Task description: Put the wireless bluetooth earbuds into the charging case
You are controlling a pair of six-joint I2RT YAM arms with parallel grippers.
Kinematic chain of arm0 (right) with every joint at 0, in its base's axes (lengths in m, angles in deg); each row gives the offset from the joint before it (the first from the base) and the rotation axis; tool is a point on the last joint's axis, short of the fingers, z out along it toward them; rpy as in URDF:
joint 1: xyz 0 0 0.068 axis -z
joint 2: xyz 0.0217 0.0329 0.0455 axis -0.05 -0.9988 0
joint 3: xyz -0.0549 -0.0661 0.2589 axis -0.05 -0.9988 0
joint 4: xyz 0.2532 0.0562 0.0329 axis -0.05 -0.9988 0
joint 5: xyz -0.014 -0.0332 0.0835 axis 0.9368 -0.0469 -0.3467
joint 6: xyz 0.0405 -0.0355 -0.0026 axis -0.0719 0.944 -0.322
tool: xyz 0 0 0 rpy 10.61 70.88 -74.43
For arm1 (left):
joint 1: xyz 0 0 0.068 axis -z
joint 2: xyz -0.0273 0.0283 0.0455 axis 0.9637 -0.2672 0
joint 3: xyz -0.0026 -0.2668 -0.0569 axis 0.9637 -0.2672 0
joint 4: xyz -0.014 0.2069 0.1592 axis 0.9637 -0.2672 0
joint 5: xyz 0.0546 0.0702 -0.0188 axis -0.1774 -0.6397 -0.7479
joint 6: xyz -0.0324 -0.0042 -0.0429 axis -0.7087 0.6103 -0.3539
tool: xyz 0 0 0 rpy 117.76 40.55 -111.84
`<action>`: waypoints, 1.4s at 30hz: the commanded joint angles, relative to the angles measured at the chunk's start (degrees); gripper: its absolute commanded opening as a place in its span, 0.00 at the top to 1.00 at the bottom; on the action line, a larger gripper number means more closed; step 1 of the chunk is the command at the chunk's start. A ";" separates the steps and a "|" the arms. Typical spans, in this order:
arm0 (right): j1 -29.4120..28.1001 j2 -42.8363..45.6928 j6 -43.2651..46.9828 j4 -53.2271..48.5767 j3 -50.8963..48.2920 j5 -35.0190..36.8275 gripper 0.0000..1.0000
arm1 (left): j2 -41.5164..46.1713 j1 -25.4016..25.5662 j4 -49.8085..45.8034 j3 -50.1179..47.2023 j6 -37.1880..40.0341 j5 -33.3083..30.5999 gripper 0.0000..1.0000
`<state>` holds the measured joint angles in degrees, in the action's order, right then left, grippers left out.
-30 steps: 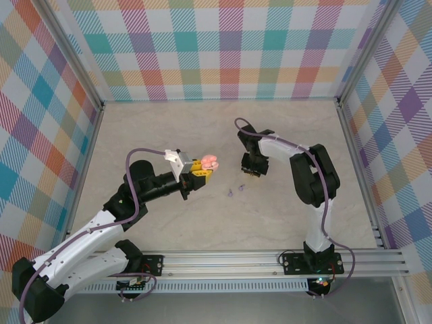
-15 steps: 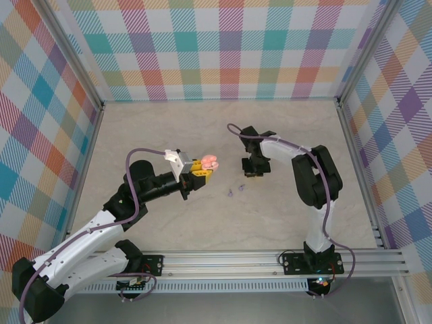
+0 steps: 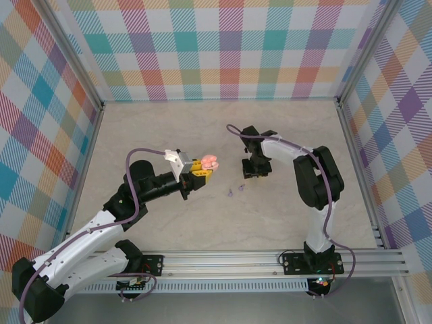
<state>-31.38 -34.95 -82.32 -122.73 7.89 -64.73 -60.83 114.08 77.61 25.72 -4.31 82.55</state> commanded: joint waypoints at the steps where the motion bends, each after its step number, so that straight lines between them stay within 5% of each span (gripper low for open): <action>1: 0.30 -2.05 0.49 -3.90 4.18 0.42 0.58 | 0.02 0.64 1.58 0.08 0.12 0.01 0.84; 42: 1.53 -12.50 -3.29 -13.51 15.80 -2.20 0.65 | -0.88 0.67 2.64 0.02 -0.08 0.54 0.84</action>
<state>-30.15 -45.99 -84.72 -134.84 22.87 -66.00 -61.75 114.08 77.63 25.72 -4.31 82.58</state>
